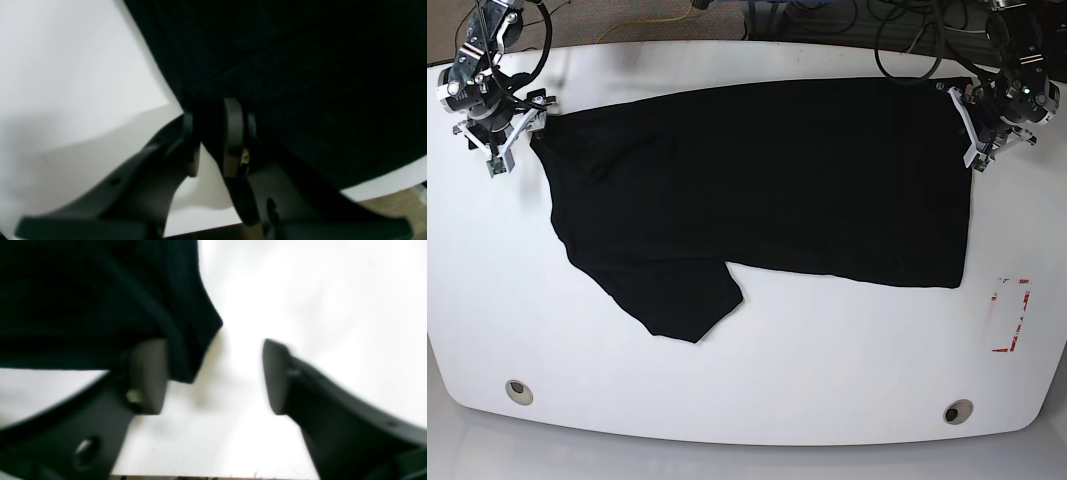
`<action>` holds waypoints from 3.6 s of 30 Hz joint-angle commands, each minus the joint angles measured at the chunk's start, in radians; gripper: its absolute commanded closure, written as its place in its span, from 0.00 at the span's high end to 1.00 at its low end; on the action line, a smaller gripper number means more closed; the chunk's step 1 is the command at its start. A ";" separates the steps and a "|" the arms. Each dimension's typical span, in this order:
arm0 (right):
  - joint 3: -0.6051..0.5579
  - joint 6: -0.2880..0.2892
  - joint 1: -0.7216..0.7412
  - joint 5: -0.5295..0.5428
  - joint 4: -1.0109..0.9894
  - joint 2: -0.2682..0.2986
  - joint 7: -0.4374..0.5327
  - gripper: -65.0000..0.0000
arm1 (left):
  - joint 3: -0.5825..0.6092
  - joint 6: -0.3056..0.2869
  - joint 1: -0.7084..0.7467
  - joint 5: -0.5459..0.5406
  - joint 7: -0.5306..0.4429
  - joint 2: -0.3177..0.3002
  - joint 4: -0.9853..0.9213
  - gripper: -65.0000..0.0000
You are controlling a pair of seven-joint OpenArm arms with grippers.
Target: Layout the t-shirt on the table in an organized manner, then fold the t-shirt properly
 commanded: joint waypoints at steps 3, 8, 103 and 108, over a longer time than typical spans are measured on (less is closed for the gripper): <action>0.005 -0.005 0.019 0.001 0.017 0.022 0.013 0.73 | -0.004 0.002 -0.002 -0.001 0.003 -0.021 0.014 0.14; 0.007 -0.005 0.021 0.001 0.037 0.024 0.013 0.73 | -0.004 0.002 -0.009 -0.002 0.003 -0.021 0.018 0.15; -0.056 -0.005 0.121 -0.180 0.258 -0.263 -0.050 0.45 | -0.115 0.002 -0.057 0.006 -0.145 0.177 0.124 0.14; -0.051 -0.005 0.096 -0.174 0.258 -0.259 -0.050 0.50 | -0.113 0.002 -0.028 0.006 -0.184 0.179 0.150 0.18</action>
